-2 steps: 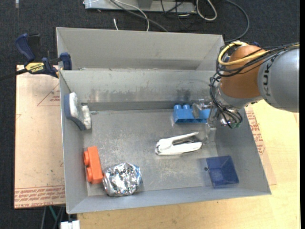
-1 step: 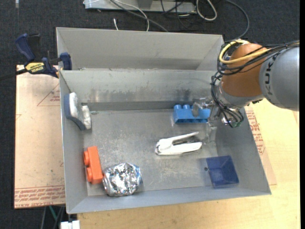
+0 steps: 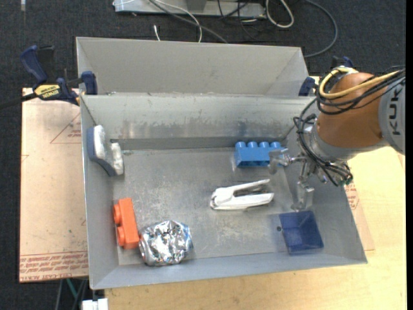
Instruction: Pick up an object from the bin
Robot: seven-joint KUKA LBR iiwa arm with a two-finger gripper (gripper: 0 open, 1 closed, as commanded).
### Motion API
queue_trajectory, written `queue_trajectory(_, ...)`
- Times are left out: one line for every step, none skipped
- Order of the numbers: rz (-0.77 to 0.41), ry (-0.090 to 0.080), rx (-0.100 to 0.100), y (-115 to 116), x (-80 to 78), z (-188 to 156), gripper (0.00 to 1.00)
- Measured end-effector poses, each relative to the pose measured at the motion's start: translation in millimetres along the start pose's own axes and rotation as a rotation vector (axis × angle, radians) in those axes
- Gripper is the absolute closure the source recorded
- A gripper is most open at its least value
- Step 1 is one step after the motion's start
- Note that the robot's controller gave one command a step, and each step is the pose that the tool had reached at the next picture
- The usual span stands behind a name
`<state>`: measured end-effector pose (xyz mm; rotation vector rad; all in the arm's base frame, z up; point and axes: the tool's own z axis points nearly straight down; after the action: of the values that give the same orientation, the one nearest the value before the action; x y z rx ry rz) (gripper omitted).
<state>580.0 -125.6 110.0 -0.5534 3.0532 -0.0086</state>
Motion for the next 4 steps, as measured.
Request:
queue_trajectory(0.558,-0.002,0.0,29,-42.4,29,0.0)
queue_trajectory(0.301,-0.006,0.002,15,-30.8,-21,0.0)
queue_trajectory(0.428,-0.003,-0.002,52,-52.0,16,0.0)
queue_trajectory(0.197,-0.017,0.007,60,-43.9,30,0.0)
